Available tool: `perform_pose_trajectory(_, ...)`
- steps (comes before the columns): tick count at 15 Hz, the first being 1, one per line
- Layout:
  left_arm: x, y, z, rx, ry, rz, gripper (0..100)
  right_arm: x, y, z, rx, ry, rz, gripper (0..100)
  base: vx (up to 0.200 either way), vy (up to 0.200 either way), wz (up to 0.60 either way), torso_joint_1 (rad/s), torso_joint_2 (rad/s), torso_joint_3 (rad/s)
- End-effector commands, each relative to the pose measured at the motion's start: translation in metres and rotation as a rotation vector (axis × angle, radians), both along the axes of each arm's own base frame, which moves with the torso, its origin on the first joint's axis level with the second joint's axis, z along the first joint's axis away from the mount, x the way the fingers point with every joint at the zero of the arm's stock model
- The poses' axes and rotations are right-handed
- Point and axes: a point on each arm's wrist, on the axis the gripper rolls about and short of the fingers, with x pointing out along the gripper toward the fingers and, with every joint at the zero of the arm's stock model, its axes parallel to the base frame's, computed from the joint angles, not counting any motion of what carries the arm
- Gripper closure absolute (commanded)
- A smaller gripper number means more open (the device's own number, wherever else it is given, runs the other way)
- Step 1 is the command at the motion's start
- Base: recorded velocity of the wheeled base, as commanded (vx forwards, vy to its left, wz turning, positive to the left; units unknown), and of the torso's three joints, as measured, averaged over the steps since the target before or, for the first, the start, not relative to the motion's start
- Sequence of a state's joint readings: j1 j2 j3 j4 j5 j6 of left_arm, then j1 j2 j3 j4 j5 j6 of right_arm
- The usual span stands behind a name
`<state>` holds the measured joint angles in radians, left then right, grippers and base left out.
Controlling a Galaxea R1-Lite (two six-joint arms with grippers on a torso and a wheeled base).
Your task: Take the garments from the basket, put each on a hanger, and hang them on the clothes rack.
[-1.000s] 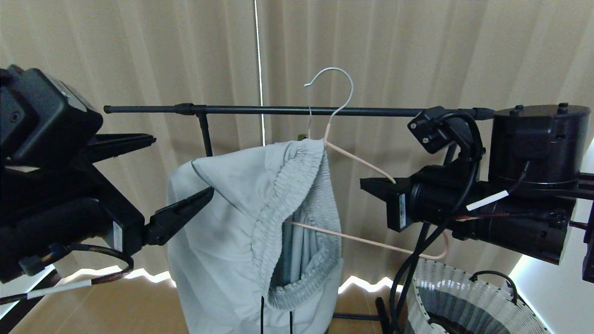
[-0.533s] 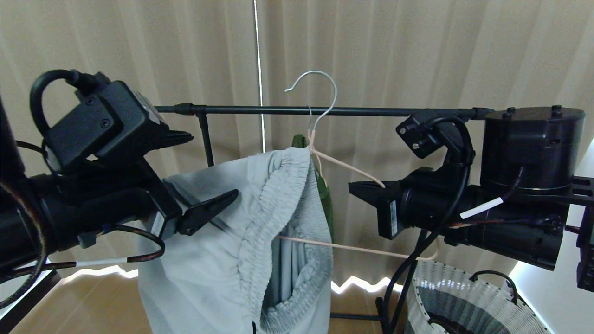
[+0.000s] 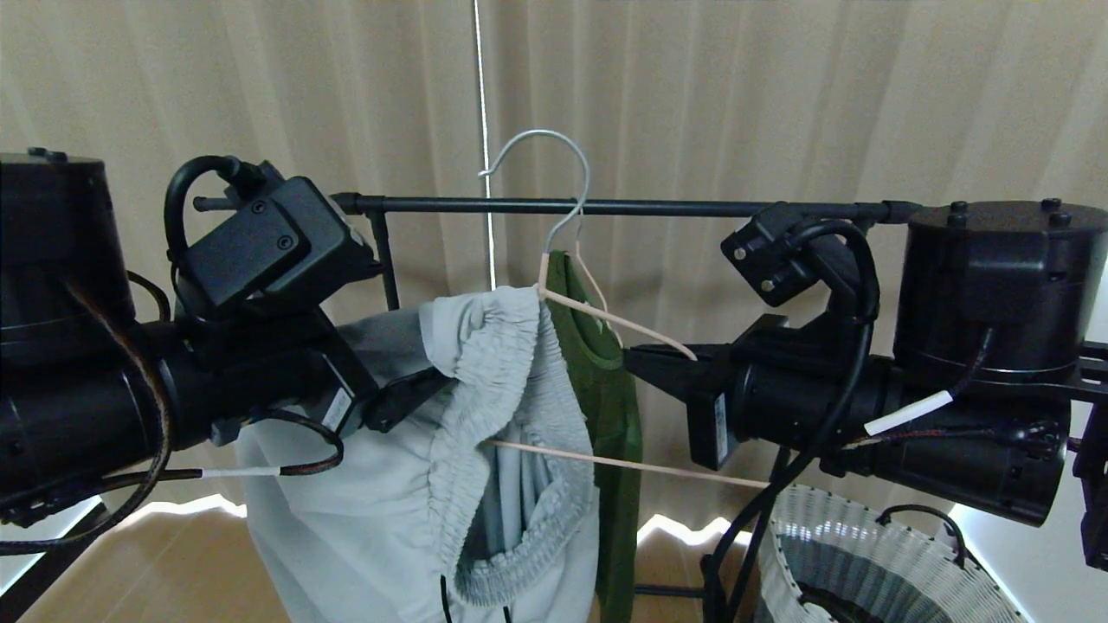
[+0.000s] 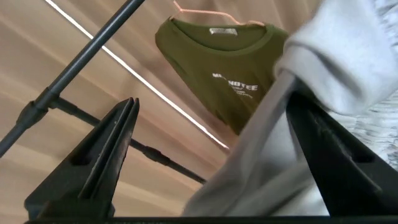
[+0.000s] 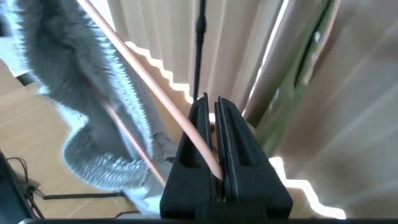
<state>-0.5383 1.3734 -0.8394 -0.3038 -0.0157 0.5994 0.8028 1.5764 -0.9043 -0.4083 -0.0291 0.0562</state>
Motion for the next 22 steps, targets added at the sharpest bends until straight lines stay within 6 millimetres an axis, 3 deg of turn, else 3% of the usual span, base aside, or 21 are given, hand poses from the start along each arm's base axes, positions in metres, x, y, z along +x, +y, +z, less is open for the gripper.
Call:
perform_pose_trajectory(1, 0.002, 0.000, -0.001, 0.006, 0.003, 0.006, 0, -0.001, 0.002, -0.002, 0.001, -0.004, 0.009, 100, 0.000, 0.000, 0.00, 0.000, 0.00, 0.000)
perform_pose_trajectory(2, 0.002, 0.000, -0.001, 0.010, 0.001, 0.005, 0, -0.004, 0.004, -0.002, 0.003, -0.005, 0.022, 100, 0.000, 0.000, 0.00, 0.000, 0.00, 0.000)
perform_pose_trajectory(3, 0.002, 0.000, -0.001, 0.010, 0.001, 0.005, 100, -0.004, 0.004, -0.002, 0.001, -0.005, 0.023, 100, 0.000, 0.000, 0.00, 0.000, 0.00, 0.000)
perform_pose_trajectory(16, 0.001, 0.003, -0.003, 0.021, -0.003, 0.068, 100, -0.007, 0.003, -0.009, -0.029, -0.003, 0.032, 100, 0.000, 0.000, 0.00, 0.000, 0.00, 0.000)
perform_pose_trajectory(17, 0.001, 0.003, -0.003, 0.020, -0.001, 0.075, 100, -0.007, 0.002, -0.010, -0.036, -0.003, 0.033, 0, 0.000, 0.000, 0.00, 0.000, 0.00, 0.000)
perform_pose_trajectory(22, 0.003, 0.010, -0.009, 0.023, 0.018, 0.231, 100, -0.004, -0.002, -0.016, -0.073, -0.029, 0.018, 0, 0.000, 0.000, 0.00, 0.000, 0.00, 0.000)
